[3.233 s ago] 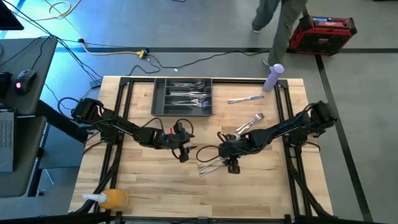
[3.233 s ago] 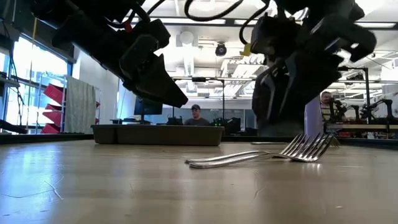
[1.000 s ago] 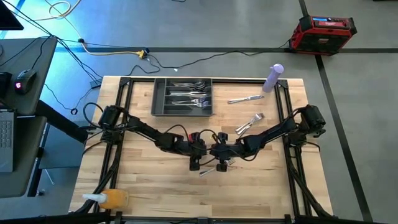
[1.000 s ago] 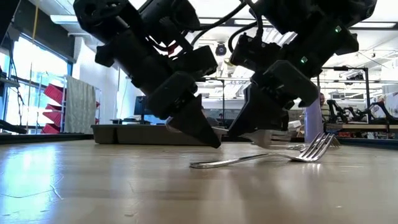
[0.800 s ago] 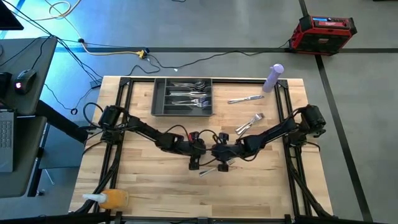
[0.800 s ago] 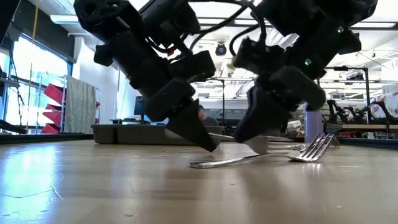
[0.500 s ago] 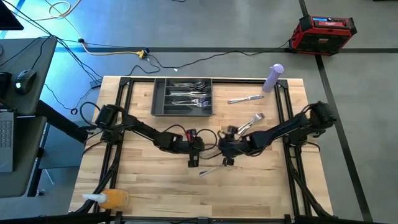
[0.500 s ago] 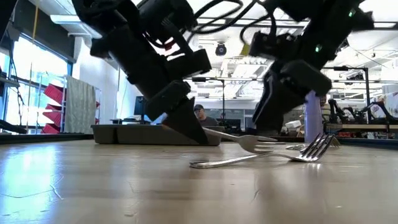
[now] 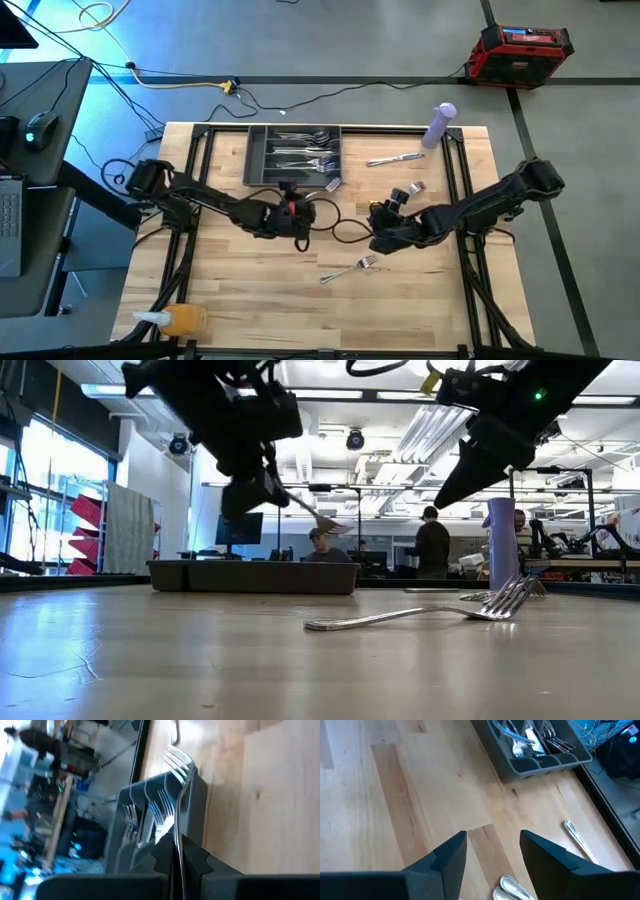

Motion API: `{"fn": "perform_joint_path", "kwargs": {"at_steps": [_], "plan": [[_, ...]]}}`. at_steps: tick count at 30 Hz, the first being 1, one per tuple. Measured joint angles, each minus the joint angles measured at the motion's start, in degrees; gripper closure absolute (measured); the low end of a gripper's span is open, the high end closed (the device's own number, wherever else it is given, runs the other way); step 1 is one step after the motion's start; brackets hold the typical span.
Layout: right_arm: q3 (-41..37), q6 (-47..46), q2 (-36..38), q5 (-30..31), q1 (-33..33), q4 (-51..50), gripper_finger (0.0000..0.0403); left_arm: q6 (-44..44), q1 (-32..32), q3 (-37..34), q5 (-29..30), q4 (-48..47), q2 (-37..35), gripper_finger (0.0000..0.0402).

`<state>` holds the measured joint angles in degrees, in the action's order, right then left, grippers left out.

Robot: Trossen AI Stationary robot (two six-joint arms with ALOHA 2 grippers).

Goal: Sort silverware
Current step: Put the silver fork into the organizing bin

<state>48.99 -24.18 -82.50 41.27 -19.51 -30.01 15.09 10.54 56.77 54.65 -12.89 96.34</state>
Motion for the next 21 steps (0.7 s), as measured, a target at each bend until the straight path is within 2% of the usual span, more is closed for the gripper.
{"fn": "perform_joint_path", "kwargs": {"at_steps": [3, 6, 13, 21], "plan": [[0.0, 0.0, 0.0, -0.2, 0.0, 0.1, 0.0231, 7.7, -3.3, -0.9, -0.1, -0.2, -0.8, 0.0401], [0.0, -0.6, 0.0, -0.3, 0.0, 0.2, 0.0231, 15.4, -8.7, -3.9, -1.3, 3.7, -0.7, 0.0401], [0.0, -1.4, 0.0, -1.9, -0.2, 0.4, 0.0231, 29.9, -21.0, -9.8, -15.7, 18.1, -0.3, 0.0401], [0.0, -0.9, 0.0, -2.5, -0.2, 0.4, 0.0231, 37.3, -29.9, -10.1, -26.7, 16.3, -0.2, 0.0398]]}}
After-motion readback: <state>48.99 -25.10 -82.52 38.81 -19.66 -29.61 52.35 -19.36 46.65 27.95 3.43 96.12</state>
